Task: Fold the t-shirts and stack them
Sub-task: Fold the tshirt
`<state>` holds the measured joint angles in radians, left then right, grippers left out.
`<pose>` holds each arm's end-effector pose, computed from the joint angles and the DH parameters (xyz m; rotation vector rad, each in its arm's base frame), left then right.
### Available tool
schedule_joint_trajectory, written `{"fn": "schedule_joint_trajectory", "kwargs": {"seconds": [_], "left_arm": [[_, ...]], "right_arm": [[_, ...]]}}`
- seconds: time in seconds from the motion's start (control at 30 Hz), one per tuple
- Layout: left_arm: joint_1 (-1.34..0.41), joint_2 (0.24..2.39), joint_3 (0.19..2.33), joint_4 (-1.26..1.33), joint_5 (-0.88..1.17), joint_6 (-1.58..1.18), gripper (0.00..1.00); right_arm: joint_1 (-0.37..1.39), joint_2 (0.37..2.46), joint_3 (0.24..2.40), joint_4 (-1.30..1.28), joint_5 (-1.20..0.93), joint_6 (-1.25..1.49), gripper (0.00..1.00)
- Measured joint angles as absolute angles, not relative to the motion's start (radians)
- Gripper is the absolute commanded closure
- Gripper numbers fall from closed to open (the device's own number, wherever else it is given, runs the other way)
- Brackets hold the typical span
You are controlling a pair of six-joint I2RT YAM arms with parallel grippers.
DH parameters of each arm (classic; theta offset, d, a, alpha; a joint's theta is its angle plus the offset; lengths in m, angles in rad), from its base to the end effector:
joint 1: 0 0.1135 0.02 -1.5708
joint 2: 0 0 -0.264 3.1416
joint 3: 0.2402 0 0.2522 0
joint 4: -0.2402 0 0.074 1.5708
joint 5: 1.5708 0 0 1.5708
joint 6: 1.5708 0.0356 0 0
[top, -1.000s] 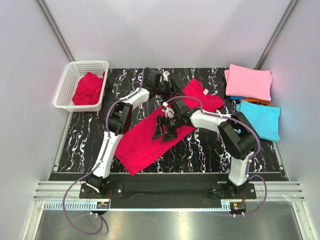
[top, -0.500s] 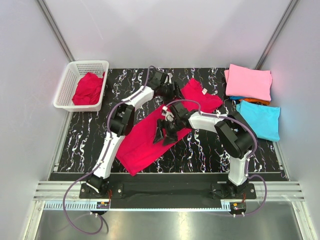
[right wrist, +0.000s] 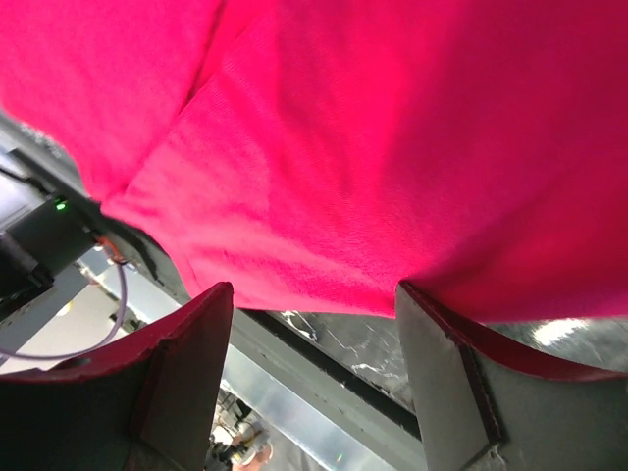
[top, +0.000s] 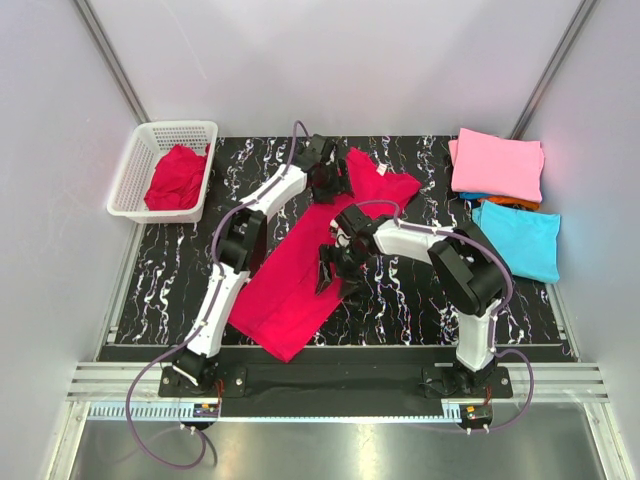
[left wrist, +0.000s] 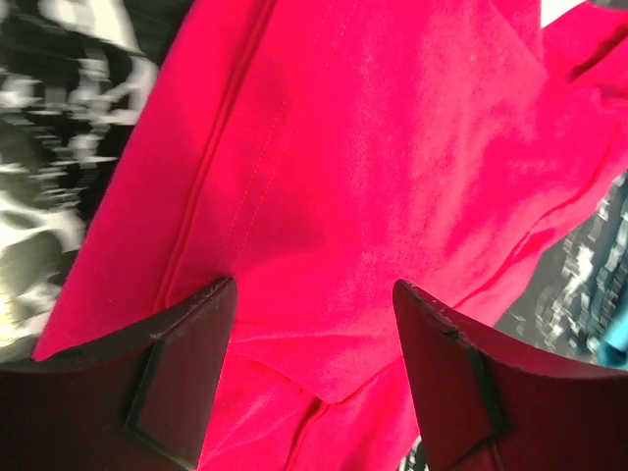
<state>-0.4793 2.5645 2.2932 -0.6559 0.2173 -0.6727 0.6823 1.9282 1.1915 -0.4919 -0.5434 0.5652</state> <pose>0.4921 -0.2644 0.1627 -0.1584 2.6224 -0.7169 0.2749 0.2471 0.1423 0.3135 -2.9290 -0.9623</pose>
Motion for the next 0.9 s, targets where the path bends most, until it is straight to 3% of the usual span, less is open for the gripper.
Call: {"fn": "schedule_joint_trajectory", "kwargs": {"seconds": [0.5,0.9], "left_arm": [[-0.390,2.531,2.296,-0.844,-0.069,-0.652,0.25],[-0.320,2.558,2.357,-0.912,-0.093,-0.655,0.23]], "right_arm": [[0.680,2.000,1.353,-0.701,-0.399,0.543,0.24],[0.604,2.067,1.488,-0.787,-0.322,0.501,0.24]]}}
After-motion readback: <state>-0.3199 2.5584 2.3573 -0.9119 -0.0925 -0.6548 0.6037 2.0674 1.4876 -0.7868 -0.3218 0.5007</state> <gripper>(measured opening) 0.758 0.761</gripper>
